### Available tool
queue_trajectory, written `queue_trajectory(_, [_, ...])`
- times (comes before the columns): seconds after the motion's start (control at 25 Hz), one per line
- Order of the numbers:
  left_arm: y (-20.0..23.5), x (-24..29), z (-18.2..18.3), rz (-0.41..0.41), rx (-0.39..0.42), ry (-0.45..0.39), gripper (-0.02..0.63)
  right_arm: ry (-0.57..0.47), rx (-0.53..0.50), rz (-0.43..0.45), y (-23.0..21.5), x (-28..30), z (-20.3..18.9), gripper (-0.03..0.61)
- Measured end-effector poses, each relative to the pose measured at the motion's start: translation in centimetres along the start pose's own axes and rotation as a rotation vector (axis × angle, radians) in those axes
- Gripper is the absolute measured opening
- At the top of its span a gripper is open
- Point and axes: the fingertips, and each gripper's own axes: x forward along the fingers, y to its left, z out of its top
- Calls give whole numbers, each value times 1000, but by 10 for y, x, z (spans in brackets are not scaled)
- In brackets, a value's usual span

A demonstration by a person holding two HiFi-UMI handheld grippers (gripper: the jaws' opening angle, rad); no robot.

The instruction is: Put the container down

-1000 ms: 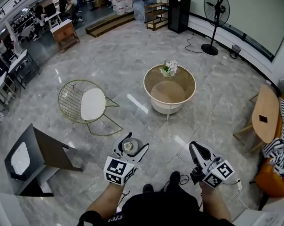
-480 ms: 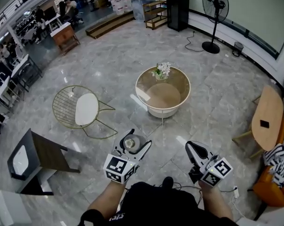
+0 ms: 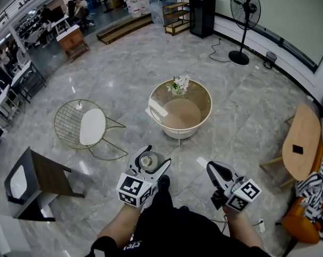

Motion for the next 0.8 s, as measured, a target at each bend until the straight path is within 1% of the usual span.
queue_trajectory(0.16, [20,28,0,4,-9,-9,344,14,-6,7,-22,21,7,21])
queue_trajectory(0.28, [49,52,2,6,-15,-23,344,24,-5,-6,-42,45,11,21])
queue_trajectory(0.44, [93,85,6,-10,-19,-30,344,35,-1,-30,-68,86,19,21])
queue_trajectory(0.64, [162,138,11,-39,-7,-13,344,55,15,-62,-116,164,31,21])
queue_trajectory(0.8, [226,181,9,-62,-12,4,344,78,37,-37,-144,244,33,21])
